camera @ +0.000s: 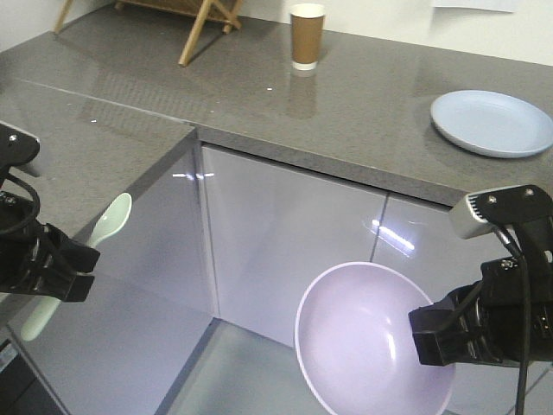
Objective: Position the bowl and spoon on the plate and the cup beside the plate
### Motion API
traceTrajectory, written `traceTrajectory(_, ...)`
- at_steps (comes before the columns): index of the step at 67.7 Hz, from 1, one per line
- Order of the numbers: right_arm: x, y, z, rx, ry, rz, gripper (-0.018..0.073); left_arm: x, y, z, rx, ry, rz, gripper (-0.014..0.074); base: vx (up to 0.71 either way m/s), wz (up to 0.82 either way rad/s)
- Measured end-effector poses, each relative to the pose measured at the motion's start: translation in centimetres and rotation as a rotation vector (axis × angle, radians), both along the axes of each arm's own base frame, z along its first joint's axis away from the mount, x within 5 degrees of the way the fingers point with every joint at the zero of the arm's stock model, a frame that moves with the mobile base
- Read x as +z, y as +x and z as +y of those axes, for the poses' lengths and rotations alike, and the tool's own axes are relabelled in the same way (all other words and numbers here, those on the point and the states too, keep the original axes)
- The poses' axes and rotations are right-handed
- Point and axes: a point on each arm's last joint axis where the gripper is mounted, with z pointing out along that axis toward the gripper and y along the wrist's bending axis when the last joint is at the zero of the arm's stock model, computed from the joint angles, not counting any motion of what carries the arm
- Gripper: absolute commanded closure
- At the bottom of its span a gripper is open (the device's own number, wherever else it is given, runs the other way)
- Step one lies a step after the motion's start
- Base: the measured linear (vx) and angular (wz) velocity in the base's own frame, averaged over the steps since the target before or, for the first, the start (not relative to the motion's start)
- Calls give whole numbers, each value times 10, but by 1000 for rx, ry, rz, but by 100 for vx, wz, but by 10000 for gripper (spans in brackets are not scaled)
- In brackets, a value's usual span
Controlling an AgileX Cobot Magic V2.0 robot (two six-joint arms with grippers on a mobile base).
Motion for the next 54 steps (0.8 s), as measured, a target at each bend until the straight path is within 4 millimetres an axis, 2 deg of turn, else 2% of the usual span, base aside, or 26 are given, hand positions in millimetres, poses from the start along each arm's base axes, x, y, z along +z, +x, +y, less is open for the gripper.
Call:
traceTrajectory(29, 0, 0, 0, 0, 0, 1, 560, 0, 0, 0, 0, 0, 0, 519, 0, -24)
traceTrajectory(54, 0, 0, 0, 0, 0, 1, 560, 0, 0, 0, 0, 0, 0, 519, 2, -10)
